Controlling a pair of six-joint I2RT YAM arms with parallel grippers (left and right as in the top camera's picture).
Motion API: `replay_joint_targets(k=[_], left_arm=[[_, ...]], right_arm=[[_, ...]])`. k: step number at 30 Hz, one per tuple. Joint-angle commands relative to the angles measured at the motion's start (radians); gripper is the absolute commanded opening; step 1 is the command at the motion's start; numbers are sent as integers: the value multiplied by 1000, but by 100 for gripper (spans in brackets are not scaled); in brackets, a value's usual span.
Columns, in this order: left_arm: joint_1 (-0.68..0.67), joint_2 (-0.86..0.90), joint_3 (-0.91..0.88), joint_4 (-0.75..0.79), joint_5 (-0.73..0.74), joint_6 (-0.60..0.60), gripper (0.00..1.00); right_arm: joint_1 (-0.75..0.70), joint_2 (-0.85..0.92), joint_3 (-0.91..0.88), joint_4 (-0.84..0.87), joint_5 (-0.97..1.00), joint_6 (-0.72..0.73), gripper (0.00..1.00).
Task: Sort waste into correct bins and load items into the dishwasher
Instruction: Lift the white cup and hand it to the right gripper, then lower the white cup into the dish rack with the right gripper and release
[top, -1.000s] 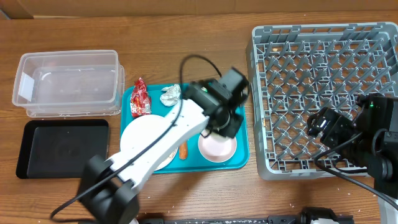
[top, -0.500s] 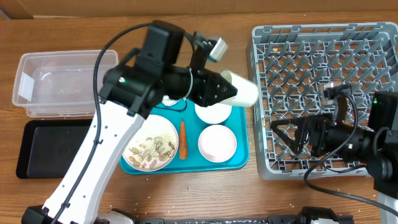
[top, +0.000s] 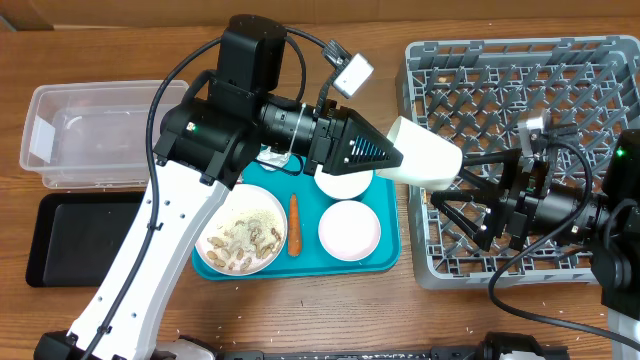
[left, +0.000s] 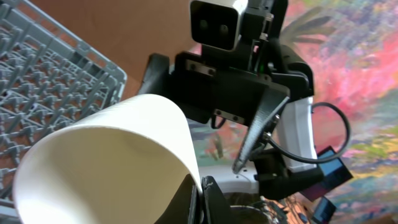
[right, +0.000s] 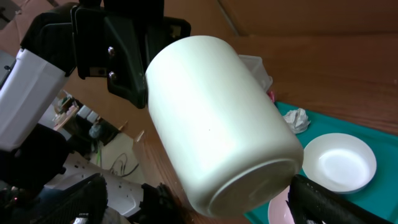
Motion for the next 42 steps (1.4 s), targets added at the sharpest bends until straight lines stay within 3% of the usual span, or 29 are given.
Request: replay_joint_targets(k=[1,7,14,16,17,18,20,21,27,37,42], left_arm=[[-6,-3,14,4,104,-14,4],[-29,-3,14,31,103,-13,4],[-47,-3,15,60,102,-14,4],[-47,-3,14,64,99,-14,5],[-47,-3,14,69,99,-14,21],[-47,-3,14,75,98,-14,43],[-46,-3,15,90,92,-14,68],[-43,-3,14,101,92,-14,100],[15,-3,14,105,96,-48,100],[142,-4,15,96,185,-103,100],[143,-5,14,90,147,-98,100]], right_arm=[[-4,-2,24,21,-3,-6,92],[-4,0,24,33,-79,-8,84],[-4,-1,24,31,-79,-7,56],[-4,-1,24,32,-79,-7,55],[-4,-3,24,32,-78,-8,55],[-4,-6,24,32,-68,-7,55],[-4,-19,24,31,-13,-7,53],[-4,-28,24,31,21,-2,52],[-4,-72,64,-11,320,137,45],[-4,-72,156,-266,1012,346,46],[-4,-31,151,-429,1099,410,45]])
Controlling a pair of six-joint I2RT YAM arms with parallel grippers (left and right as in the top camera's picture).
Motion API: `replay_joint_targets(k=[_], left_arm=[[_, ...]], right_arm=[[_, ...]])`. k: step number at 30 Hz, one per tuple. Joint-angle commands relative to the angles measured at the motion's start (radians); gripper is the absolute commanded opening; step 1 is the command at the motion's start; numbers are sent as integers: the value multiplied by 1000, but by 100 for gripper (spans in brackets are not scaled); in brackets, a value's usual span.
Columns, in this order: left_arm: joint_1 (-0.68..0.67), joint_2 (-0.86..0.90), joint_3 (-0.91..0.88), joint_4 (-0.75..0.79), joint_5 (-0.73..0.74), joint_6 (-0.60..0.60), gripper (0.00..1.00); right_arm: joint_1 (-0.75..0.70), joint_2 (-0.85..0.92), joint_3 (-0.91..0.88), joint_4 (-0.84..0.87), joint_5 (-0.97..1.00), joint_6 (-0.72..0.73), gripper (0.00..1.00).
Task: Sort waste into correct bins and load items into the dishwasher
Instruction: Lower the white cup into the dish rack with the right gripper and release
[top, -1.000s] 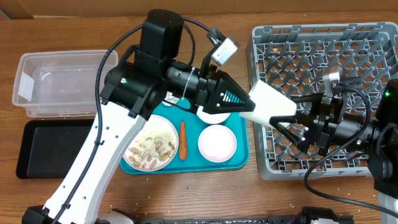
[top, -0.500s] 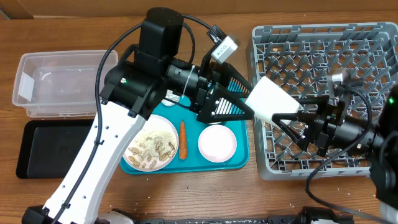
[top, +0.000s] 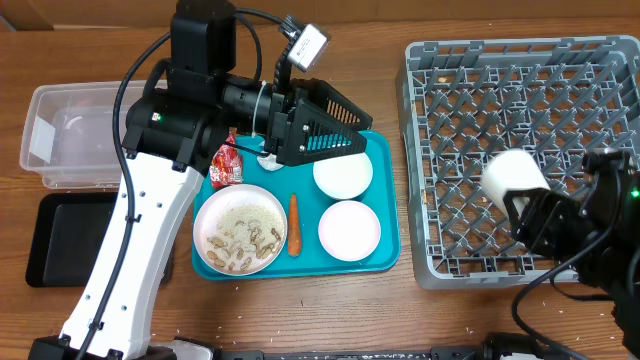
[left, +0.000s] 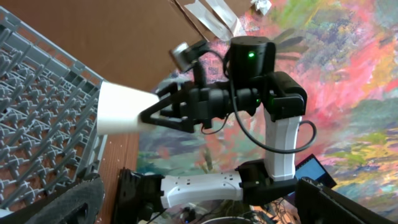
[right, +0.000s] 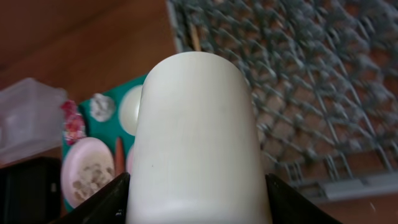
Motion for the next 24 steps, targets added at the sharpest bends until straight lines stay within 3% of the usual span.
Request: replay_joint_targets(k=[1,5,10,12,16,24], left_arm=[[3,-5,14,-12,-27,-5,100],[3,-19,14,-146,-311,43,100],[3,-50,14,-423,-917,51,100],[2,-56,14,-504,-1083,46,100],[2,-59,14,-600,-1208,48,100],[-47,-78,15,-641,-1285,58,100]], right_arm=[[1,35,16,-40,131,70,46],[1,107,8,-70,72,60,46],[1,219,8,-69,10,39,46],[2,270,8,-66,9,30,47],[26,368,8,-37,9,12,47],[179,554,8,56,76,60,46]])
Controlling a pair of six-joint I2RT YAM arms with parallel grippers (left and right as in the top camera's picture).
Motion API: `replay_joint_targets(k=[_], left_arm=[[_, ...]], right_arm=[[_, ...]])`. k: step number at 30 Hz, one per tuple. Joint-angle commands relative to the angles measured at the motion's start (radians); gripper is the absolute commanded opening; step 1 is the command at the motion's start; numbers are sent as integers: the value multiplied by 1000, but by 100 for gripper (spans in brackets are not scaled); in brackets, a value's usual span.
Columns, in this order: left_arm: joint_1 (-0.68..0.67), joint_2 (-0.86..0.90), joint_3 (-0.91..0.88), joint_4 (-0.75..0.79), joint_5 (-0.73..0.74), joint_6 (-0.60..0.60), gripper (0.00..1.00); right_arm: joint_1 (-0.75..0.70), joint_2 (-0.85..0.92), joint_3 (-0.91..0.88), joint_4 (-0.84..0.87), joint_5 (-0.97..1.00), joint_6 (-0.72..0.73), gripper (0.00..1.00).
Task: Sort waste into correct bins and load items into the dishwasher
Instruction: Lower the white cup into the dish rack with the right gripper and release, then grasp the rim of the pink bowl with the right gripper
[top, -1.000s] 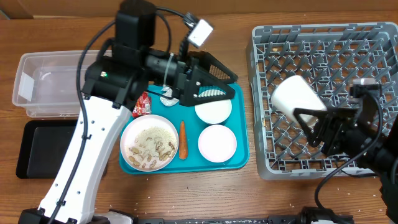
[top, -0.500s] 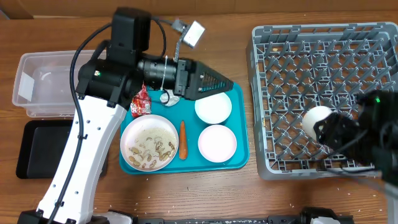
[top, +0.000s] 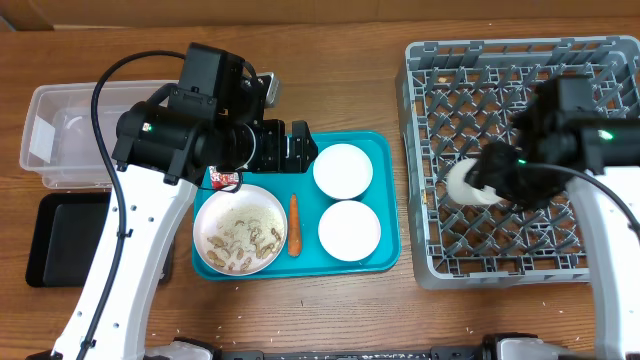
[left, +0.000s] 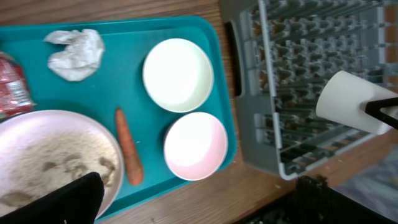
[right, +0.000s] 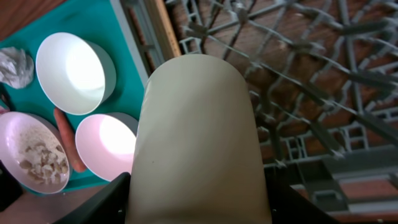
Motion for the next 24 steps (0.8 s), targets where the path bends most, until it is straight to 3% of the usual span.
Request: replay_joint_targets(k=[1,6,7,10,17,21,24], left_arm=[[-53,-47,11,-18,-125,19,100],[-160,-129,11,-105,-354,-2,100],[-182,-147,11,-117,-400,-11,100],[-230,-197,11,-123,-468,-10,100],[-246,-198,6,-74,-355,5,100],[-274,-161,-73,-78,-365,3,78],[-316,-135,-220,-30,-393,-39,75]], right_arm=[[58,58,9,21,105,80,46],[66,126,9,15,109,113,47],[66,128,9,12,113,113,52],[66,128,12,17,97,124,80],[66,63,183,14,63,121,82],[66,-36,301,-19,41,121,83],[66,-127,353,-40,42,121,88]])
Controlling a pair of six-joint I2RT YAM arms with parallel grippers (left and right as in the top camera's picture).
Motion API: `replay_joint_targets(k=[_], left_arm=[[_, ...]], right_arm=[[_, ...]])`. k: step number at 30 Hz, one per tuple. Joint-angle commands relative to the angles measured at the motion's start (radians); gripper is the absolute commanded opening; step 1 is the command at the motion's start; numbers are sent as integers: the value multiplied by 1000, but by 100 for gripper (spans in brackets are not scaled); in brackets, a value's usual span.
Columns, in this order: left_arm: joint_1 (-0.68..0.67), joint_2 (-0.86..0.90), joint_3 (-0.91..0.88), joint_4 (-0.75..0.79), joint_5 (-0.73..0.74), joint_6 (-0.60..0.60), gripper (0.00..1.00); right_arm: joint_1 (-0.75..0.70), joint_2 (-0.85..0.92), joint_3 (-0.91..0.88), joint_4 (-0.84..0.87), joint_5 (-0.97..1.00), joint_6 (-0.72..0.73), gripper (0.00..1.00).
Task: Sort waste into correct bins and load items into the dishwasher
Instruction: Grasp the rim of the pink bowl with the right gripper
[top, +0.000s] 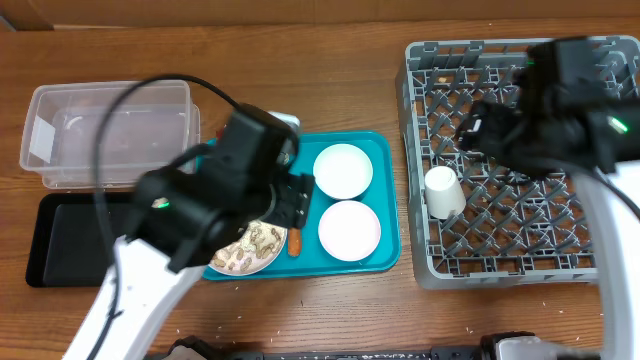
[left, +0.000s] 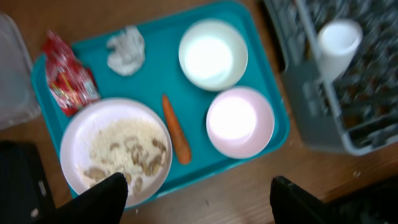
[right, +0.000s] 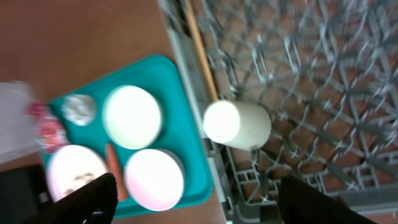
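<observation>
A white cup (top: 441, 190) stands mouth down in the left part of the grey dish rack (top: 412, 100); the right wrist view has the cup (right: 237, 124) well beyond the fingers. My right gripper (right: 196, 205) hangs open and empty above the rack. My left gripper (left: 199, 205) is open and empty over the teal tray (top: 388, 200). On the tray lie a white bowl (top: 342, 170), a pink bowl (top: 349, 229), a plate of food scraps (left: 115, 146), a carrot (left: 176, 129), a red wrapper (left: 65, 84) and a crumpled tissue (left: 126, 50).
A clear plastic bin (top: 110, 130) sits at the back left, with a flat black bin (top: 70, 240) in front of it. The left arm covers part of the tray's left side in the overhead view.
The right gripper has let go of the cup, which now stands in the rack, and has drawn up and back. The left arm has shifted toward the tray's front left.
My left gripper held the cup out between the right gripper's open fingers. Then the right gripper had the cup and the left stood open, drawn back. The right then held the cup over the rack's left side; now the cup rests there and both grippers are open.
</observation>
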Motion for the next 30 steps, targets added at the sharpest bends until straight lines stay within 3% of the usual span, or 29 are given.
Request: replay_joint_targets(k=[1,6,10,14,19,24,28,30], left_arm=[[-47,47,-171,51,-19,-43,76],[-103,100,-403,257,50,-50,75],[-122,182,-462,354,48,-61,62],[-114,208,-452,348,40,-108,56],[-29,132,-256,171,-2,-161,57],[129,14,46,5,-42,-161,74],[239,-55,185,-74,-43,-161,99],[279,-102,201,-90,-43,-155,100]], right_arm=[[-2,-142,69,-16,-13,2,91],[-2,-263,69,-61,-9,2,96],[-2,-296,67,-105,-10,2,96],[11,-284,41,-154,-114,-88,89],[118,-238,-122,-151,-182,-133,82],[344,-182,-395,48,-169,-33,81],[435,-109,-540,197,-118,41,81],[470,-57,-595,277,-82,53,78]])
